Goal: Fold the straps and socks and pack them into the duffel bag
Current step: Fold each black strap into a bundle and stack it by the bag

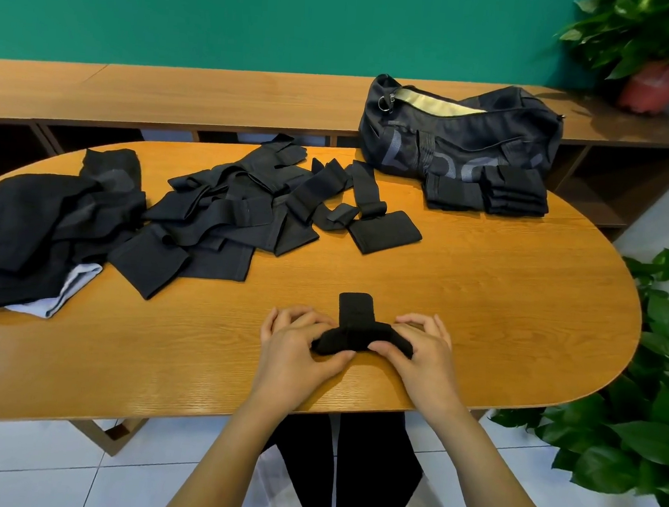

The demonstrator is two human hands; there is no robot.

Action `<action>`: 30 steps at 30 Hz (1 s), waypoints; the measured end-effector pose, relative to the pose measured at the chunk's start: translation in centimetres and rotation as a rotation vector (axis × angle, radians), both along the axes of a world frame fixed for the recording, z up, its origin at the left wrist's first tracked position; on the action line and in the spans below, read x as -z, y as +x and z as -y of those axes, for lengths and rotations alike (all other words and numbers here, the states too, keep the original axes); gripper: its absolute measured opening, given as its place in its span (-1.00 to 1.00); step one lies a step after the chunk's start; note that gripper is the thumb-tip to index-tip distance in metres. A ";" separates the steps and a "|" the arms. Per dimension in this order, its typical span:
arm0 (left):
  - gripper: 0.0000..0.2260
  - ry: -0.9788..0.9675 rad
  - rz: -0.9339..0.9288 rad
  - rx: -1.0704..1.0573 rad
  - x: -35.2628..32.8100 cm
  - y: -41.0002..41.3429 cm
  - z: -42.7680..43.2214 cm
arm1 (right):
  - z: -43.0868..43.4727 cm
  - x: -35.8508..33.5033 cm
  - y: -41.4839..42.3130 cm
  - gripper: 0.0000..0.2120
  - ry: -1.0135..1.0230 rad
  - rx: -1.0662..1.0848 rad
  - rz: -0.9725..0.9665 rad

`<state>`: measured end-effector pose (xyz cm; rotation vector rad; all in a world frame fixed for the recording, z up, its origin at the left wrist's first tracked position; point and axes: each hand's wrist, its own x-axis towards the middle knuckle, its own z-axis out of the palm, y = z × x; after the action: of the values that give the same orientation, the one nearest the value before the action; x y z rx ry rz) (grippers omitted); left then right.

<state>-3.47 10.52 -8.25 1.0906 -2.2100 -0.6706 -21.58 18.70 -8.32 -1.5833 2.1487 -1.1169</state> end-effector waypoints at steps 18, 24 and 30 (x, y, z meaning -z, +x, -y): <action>-0.57 0.060 -0.059 -0.150 0.0 -0.2 0.0 | 0.2 0.1 -0.1 -0.49 0.035 0.125 0.236; -0.45 0.019 -0.060 -0.117 -0.4 0.0 -0.2 | 0.3 -0.5 0.1 -0.40 -0.004 0.138 0.057; -0.53 0.038 0.176 0.032 -0.7 0.0 -0.1 | 0.4 -0.6 -0.2 -0.50 0.049 0.132 0.110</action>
<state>-3.47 10.66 -7.59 1.1753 -2.3773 -0.6547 -21.78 18.27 -7.74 -1.3435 2.2167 -1.1527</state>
